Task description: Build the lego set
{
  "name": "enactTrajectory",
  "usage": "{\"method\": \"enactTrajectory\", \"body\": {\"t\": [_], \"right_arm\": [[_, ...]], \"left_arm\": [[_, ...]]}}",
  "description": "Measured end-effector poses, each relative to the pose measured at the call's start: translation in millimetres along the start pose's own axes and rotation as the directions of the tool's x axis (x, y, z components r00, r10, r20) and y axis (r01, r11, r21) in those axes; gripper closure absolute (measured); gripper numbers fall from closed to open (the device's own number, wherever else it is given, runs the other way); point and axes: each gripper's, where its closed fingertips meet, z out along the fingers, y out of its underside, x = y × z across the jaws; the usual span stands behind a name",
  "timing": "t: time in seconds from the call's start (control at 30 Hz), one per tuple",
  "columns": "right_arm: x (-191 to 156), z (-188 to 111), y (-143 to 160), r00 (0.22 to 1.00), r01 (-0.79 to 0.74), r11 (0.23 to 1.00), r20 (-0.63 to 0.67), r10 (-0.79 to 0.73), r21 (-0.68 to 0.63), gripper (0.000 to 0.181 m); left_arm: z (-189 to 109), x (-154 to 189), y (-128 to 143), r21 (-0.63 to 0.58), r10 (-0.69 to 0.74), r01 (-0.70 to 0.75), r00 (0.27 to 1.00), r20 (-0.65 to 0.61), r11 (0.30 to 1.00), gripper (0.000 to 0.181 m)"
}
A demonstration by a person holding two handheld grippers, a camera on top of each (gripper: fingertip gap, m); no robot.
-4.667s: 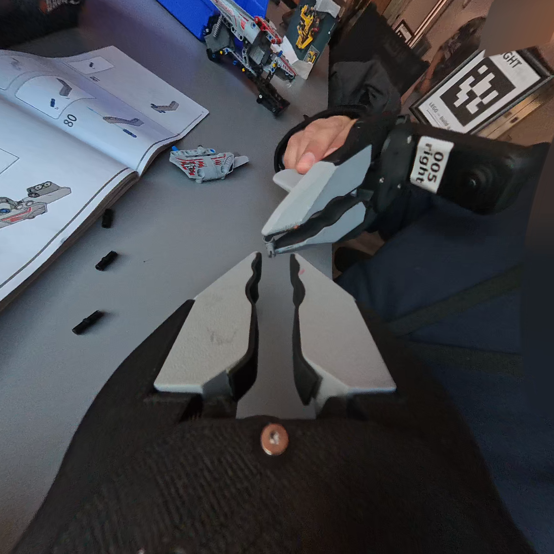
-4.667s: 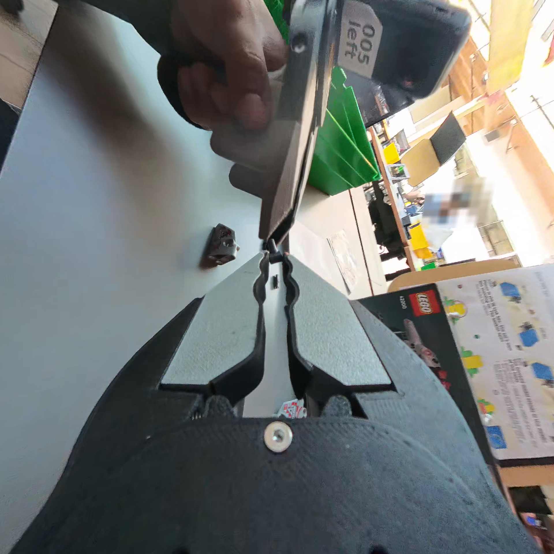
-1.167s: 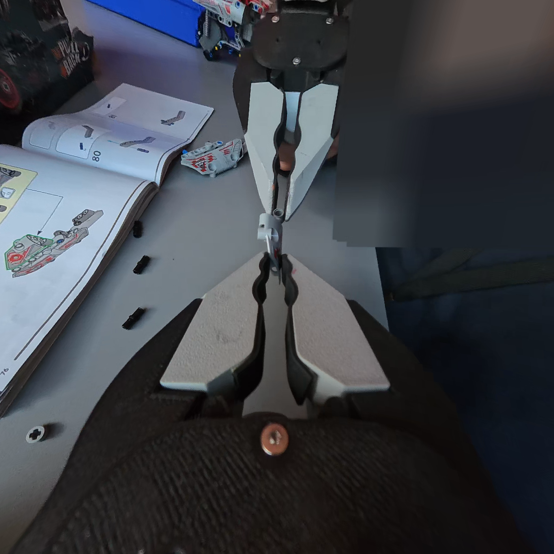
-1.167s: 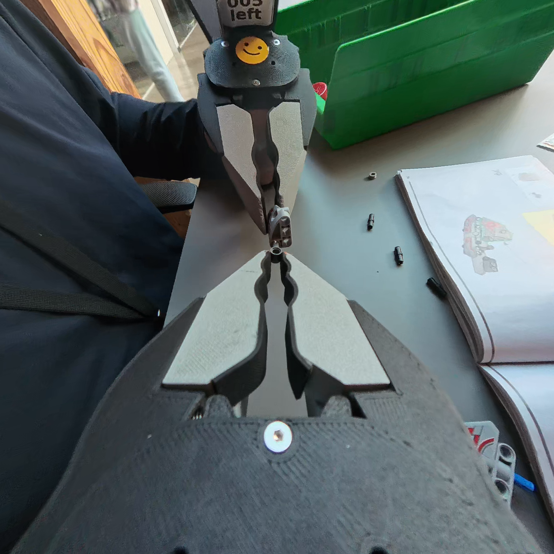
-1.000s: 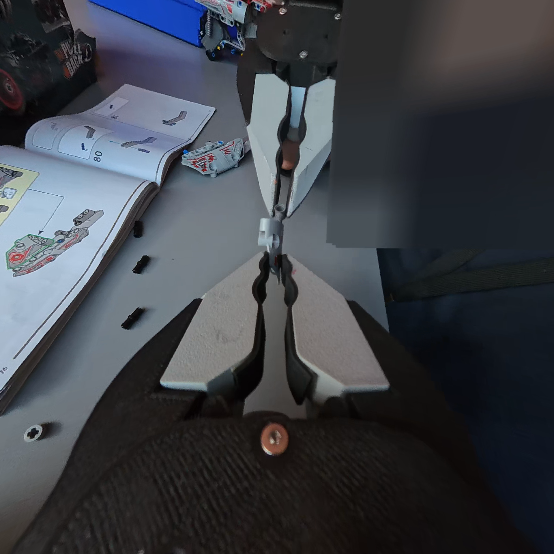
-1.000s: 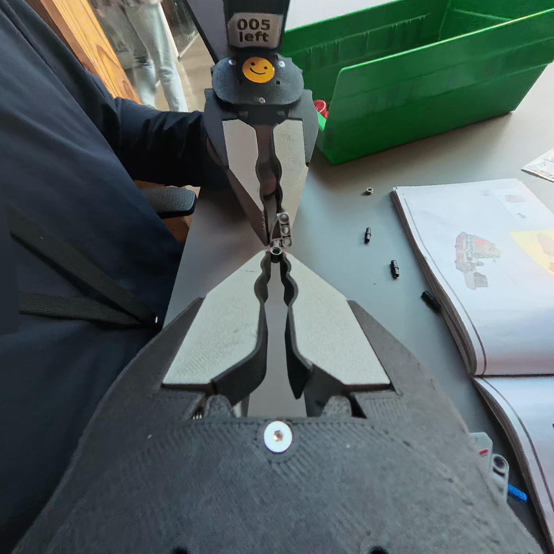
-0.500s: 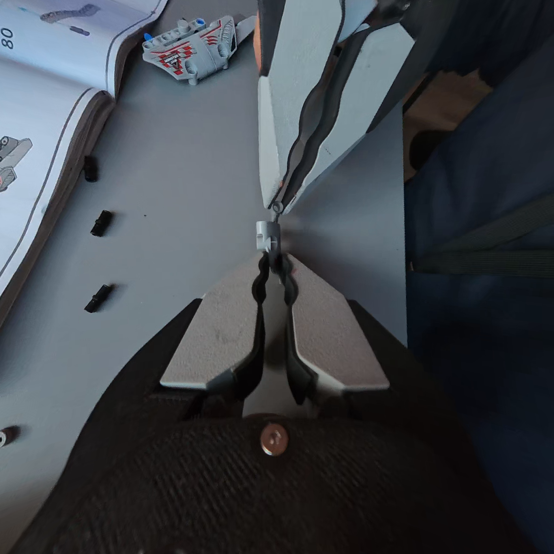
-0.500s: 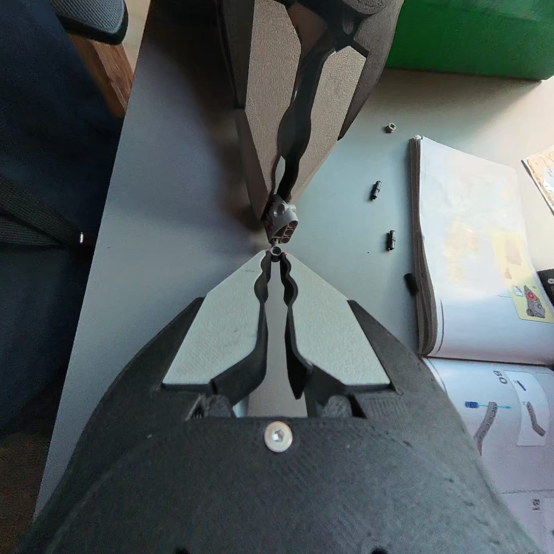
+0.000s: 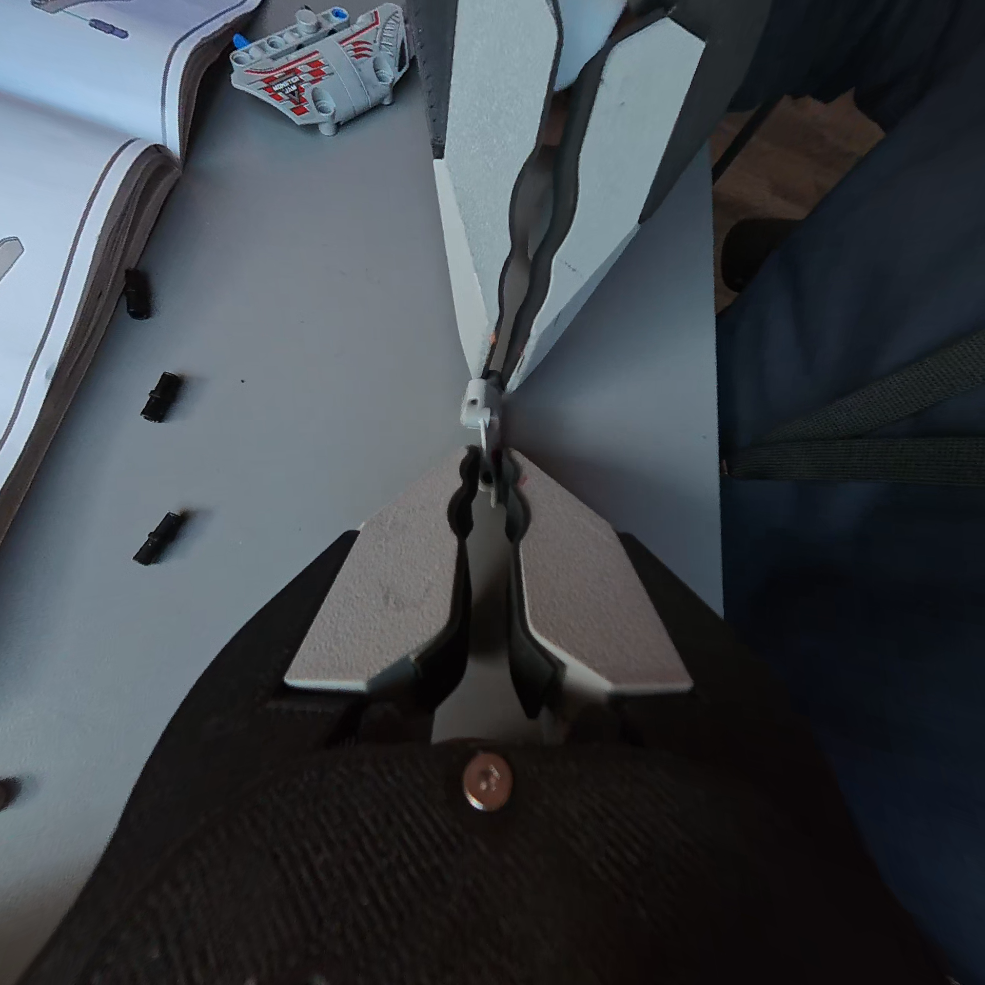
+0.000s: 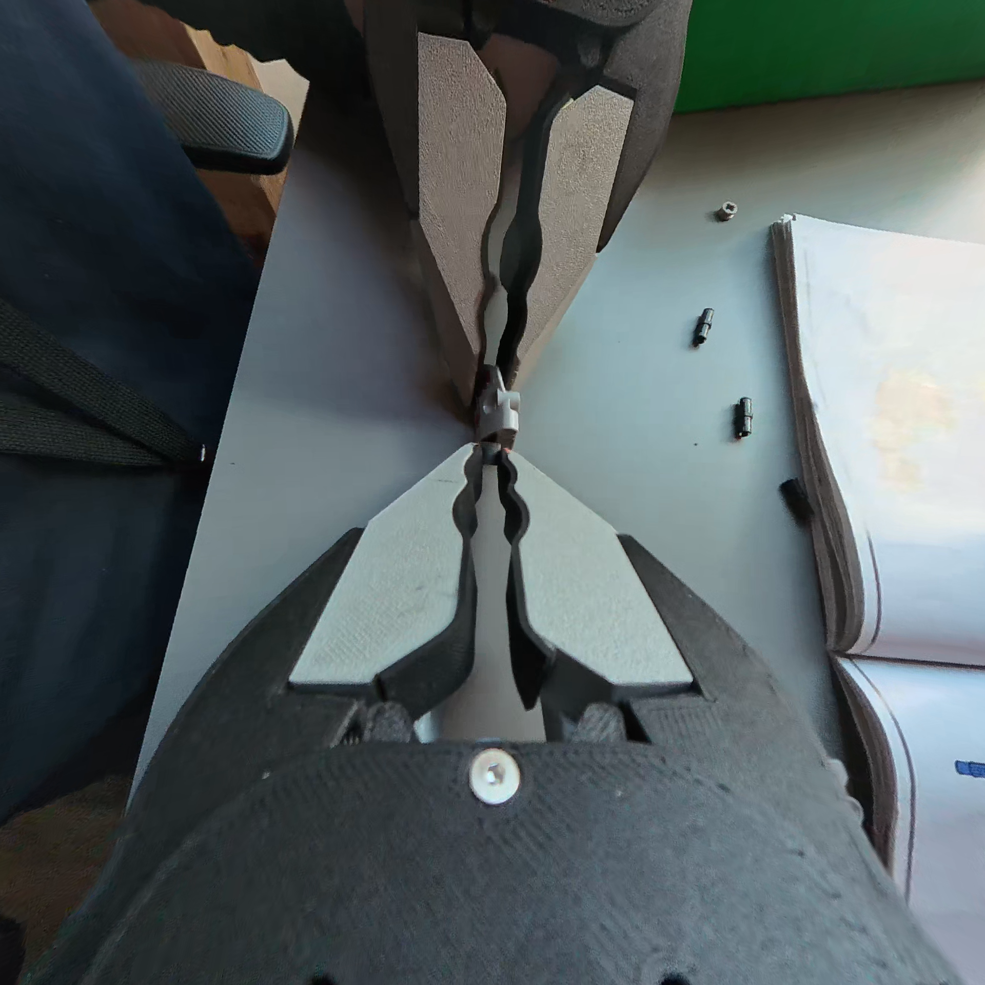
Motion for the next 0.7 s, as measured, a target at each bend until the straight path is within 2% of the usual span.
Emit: {"method": "enactTrajectory", "body": {"t": [0.7], "right_arm": [[-1,-2,14,0.997,0.058,0.997,-0.053,-0.061,-0.047,0.175]], "left_arm": [[1,0,0,0.004,0.002,-0.002,1.0,-0.003,1.0,0.176]]}}
